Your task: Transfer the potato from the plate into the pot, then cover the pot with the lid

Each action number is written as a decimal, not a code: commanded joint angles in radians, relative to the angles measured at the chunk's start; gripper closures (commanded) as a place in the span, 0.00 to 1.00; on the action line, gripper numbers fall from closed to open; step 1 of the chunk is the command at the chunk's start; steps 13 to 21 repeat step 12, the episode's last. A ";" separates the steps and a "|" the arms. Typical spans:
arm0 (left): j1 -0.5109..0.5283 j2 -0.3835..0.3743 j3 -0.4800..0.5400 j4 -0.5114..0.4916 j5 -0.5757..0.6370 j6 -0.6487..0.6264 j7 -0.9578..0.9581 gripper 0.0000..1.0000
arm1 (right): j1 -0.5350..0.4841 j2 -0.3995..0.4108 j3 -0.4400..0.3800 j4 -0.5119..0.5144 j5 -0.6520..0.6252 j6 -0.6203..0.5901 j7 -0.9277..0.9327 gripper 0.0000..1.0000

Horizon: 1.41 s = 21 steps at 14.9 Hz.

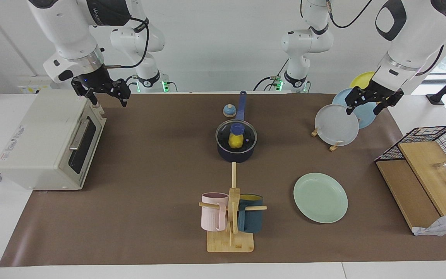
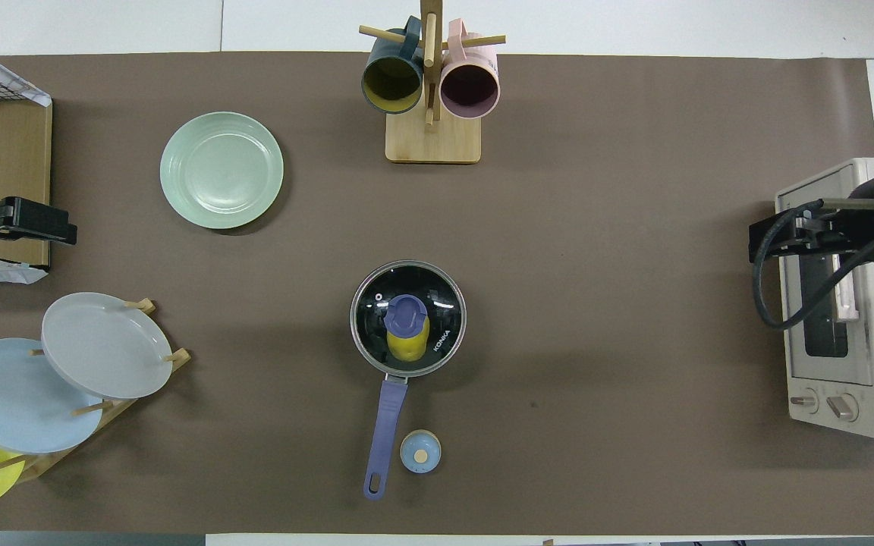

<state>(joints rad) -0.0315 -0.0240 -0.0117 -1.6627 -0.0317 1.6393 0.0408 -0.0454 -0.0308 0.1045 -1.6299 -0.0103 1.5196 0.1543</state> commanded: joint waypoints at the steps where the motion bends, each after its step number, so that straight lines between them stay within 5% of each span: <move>1: 0.012 -0.019 -0.008 -0.014 0.021 -0.006 -0.010 0.00 | -0.019 -0.008 0.001 -0.011 0.016 0.022 -0.032 0.00; 21: 0.012 -0.019 -0.008 -0.012 0.021 -0.006 -0.010 0.00 | -0.057 -0.012 -0.002 -0.019 0.016 0.024 -0.110 0.00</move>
